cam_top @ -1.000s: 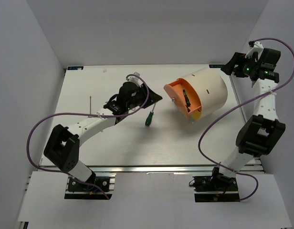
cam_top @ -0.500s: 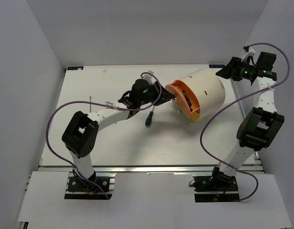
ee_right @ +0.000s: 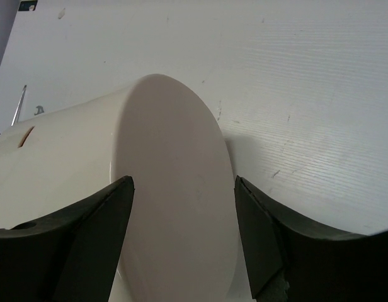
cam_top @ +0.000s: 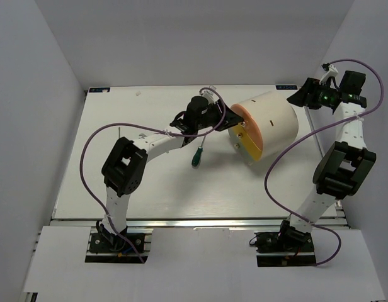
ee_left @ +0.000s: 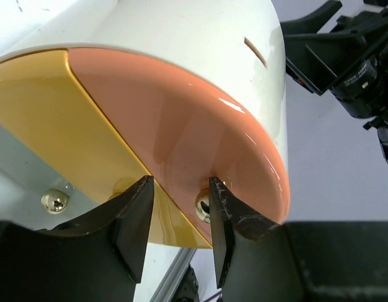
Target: Sort the tools into containers
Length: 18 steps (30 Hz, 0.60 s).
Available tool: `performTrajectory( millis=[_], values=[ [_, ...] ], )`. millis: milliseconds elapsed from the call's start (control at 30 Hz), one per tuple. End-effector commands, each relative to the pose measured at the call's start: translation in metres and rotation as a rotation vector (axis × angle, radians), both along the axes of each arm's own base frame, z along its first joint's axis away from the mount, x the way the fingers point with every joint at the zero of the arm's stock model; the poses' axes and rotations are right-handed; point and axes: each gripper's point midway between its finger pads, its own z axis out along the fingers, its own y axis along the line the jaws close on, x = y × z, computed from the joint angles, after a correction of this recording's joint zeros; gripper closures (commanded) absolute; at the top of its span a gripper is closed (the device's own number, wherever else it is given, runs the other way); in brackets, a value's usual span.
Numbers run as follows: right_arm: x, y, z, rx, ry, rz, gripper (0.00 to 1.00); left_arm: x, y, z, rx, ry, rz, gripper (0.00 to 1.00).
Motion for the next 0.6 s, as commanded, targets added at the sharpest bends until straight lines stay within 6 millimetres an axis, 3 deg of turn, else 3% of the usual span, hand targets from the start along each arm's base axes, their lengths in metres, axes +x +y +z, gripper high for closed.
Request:
performTrajectory(
  millis=[0, 67, 100, 133, 200, 233, 333, 367, 467, 567],
  values=[
    [-0.01, 0.01, 0.027, -0.023, -0.058, 0.024, 0.28, -0.003, -0.003, 0.025, -0.026, -0.037, 0.001, 0.5],
    [-0.006, -0.005, 0.035, -0.069, -0.079, -0.042, 0.27, 0.0, 0.008, 0.021, 0.001, -0.032, 0.062, 0.51],
    [-0.004, -0.011, 0.038, -0.083, -0.091, -0.06, 0.27, -0.002, 0.016, 0.03, -0.003, -0.042, 0.087, 0.61],
    [-0.003, -0.02, 0.04, -0.101, -0.095, -0.091, 0.27, -0.005, 0.023, 0.013, 0.026, -0.012, 0.109, 0.67],
    [-0.003, -0.025, 0.045, -0.116, -0.113, -0.101, 0.26, -0.007, 0.032, 0.015, 0.023, -0.012, 0.131, 0.71],
    [-0.003, -0.03, 0.046, -0.12, -0.116, -0.111, 0.26, -0.01, 0.035, 0.005, 0.035, 0.005, 0.132, 0.71],
    [-0.004, -0.036, 0.046, -0.127, -0.118, -0.117, 0.26, -0.016, 0.033, -0.002, 0.037, 0.02, 0.099, 0.63],
    [-0.005, -0.037, 0.046, -0.129, -0.118, -0.119, 0.26, -0.017, 0.033, -0.005, 0.035, 0.022, 0.094, 0.54],
    [-0.008, -0.039, 0.043, -0.127, -0.113, -0.122, 0.26, -0.021, 0.026, -0.013, 0.022, 0.038, 0.053, 0.42],
    [-0.01, -0.039, 0.041, -0.126, -0.112, -0.119, 0.26, -0.02, 0.015, -0.016, 0.014, 0.047, 0.01, 0.39]
  ],
)
